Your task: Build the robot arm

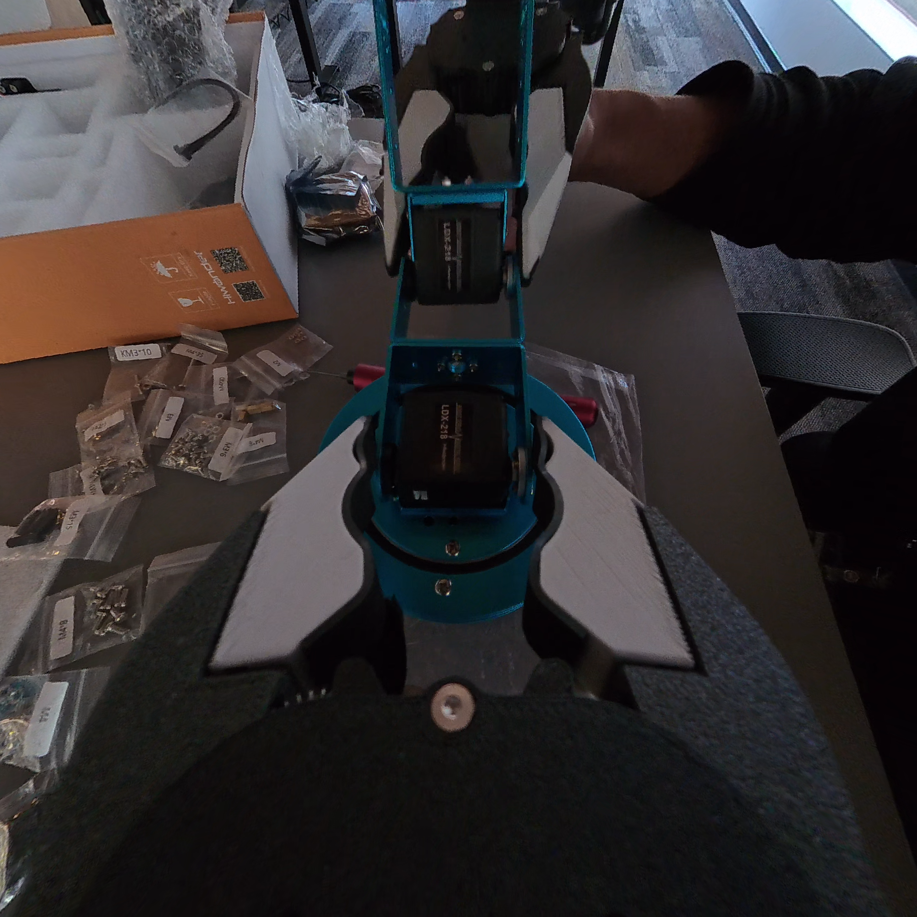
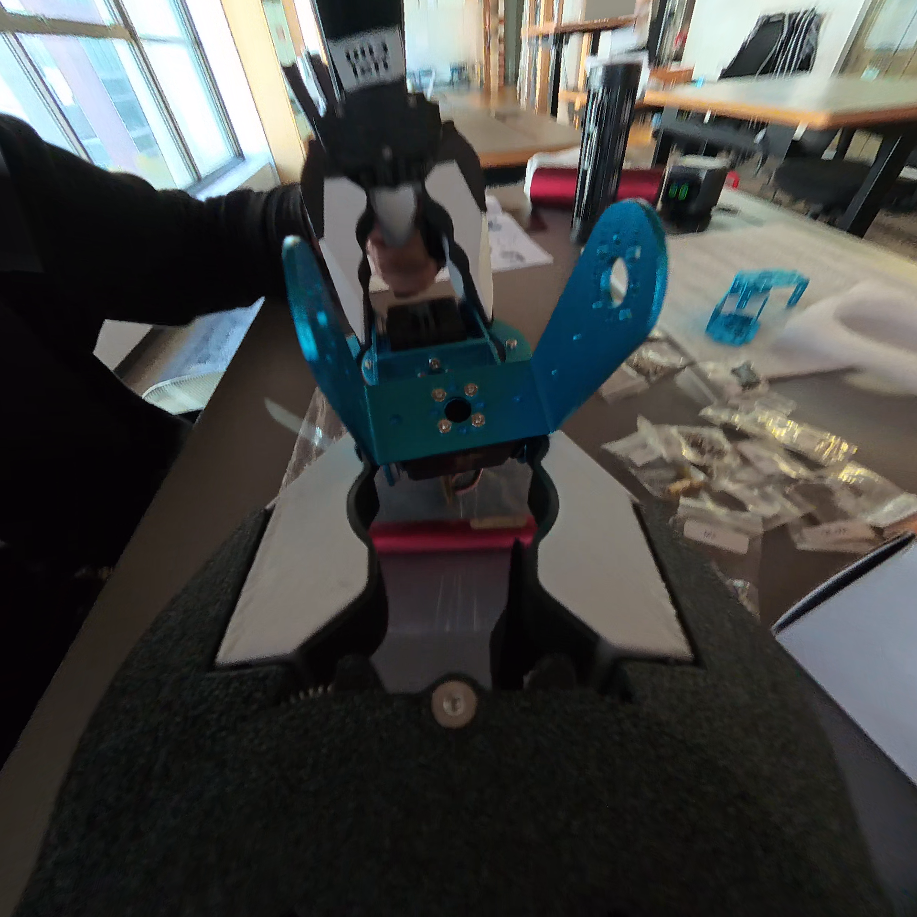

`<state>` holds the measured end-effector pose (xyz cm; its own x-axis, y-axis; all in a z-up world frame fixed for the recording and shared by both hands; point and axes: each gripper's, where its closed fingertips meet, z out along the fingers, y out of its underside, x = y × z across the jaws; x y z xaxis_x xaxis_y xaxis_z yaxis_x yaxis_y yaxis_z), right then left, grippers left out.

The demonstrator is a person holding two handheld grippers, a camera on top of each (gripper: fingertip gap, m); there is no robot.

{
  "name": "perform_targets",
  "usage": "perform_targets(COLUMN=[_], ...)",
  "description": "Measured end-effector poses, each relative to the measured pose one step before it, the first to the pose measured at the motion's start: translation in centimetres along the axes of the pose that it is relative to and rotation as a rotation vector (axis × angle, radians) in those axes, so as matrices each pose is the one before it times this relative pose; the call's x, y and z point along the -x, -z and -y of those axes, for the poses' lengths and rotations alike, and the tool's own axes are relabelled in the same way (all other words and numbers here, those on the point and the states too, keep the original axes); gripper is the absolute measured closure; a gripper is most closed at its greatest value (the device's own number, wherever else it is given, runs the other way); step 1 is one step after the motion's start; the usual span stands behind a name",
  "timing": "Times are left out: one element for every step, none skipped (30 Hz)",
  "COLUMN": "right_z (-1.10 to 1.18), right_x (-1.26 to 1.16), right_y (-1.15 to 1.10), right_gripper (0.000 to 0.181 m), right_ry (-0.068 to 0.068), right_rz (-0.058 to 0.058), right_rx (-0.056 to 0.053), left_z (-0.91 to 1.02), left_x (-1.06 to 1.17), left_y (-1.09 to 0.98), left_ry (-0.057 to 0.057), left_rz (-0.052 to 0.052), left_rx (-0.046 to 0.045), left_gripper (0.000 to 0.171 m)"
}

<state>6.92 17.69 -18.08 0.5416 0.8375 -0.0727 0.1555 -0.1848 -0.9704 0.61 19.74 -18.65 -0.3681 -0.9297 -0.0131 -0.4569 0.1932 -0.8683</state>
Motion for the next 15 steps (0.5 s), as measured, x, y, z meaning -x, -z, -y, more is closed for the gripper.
perform_targets(right_z=[-0.361,-0.284,-0.035,-0.004,-0.009,-0.012,0.007,0.025,0.037,-0.021,-0.075,0.003,-0.07,-0.118,-0.083], right_x=[-0.019,0.0,-0.012,-0.002,0.006,0.009,-0.009,-0.021,-0.041,-0.044,-0.042,0.021,0.125,0.037,0.076], right_y=[-0.06,-0.072,-0.025,-0.01,-0.009,-0.011,-0.011,-0.005,-0.001,0.022,0.106,0.197,0.217,0.102,0.041], right_gripper=[0.121,0.121,0.121,0.121,0.121,0.122,0.121,0.121,0.121,0.121,0.121,0.119,0.118,0.117,0.114], right_ry=[-0.0035,0.0002,-0.0037,-0.0032,0.0027,0.0002,-0.0005,0.0035,0.0017,-0.0073,-0.0078,-0.0022,0.0,-0.0023,-0.0002], right_rz=[0.0,-0.0011,0.0002,-0.0004,-0.0028,-0.0019,-0.0002,0.0002,-0.0003,-0.0006,-0.0011,-0.0002,0.0057,-0.0001,-0.0008], right_rx=[0.0175,0.0146,-0.0015,0.0016,0.0048,0.0027,0.0006,-0.0011,-0.0029,-0.0025,0.0018,0.0056,0.0126,0.0099,0.0061], left_z=[0.017,-0.005,-0.014,-0.003,-0.001,-0.005,0.004,-0.005,-0.004,0.002,0.008,-0.013,-0.006,-0.017,0.009], left_x=[-0.002,-0.005,0.003,-0.004,0.012,0.002,-0.005,0.006,0.008,0.009,0.002,0.002,0.007,0.004,-0.006], left_y=[-0.025,-0.021,0.012,0.01,0.004,0.005,0.004,0.014,-0.001,-0.006,-0.016,0.009,0.016,0.008,-0.011], left_ry=[0.0021,-0.0002,-0.0002,0.0001,-0.0007,0.0007,0.0004,-0.003,-0.0036,-0.0012,-0.0002,0.0012,0.0005,-0.0013,-0.0012], left_rz=[-0.0007,-0.0004,0.0002,0.0008,0.0014,-0.0001,-0.001,0.0005,0.0015,0.0012,0.0018,0.0013,0.0017,0.0019,0.002], left_rx=[0.00199,0.00292,0.00301,0.00205,-0.00014,-0.00215,-0.00185,0.00096,0.00288,0.00252,0.00022,-0.00036,0.00082,0.00129,0.00106], left_gripper=[0.108,0.109,0.109,0.109,0.109,0.109,0.109,0.109,0.109,0.109,0.108,0.108,0.109,0.109,0.108])
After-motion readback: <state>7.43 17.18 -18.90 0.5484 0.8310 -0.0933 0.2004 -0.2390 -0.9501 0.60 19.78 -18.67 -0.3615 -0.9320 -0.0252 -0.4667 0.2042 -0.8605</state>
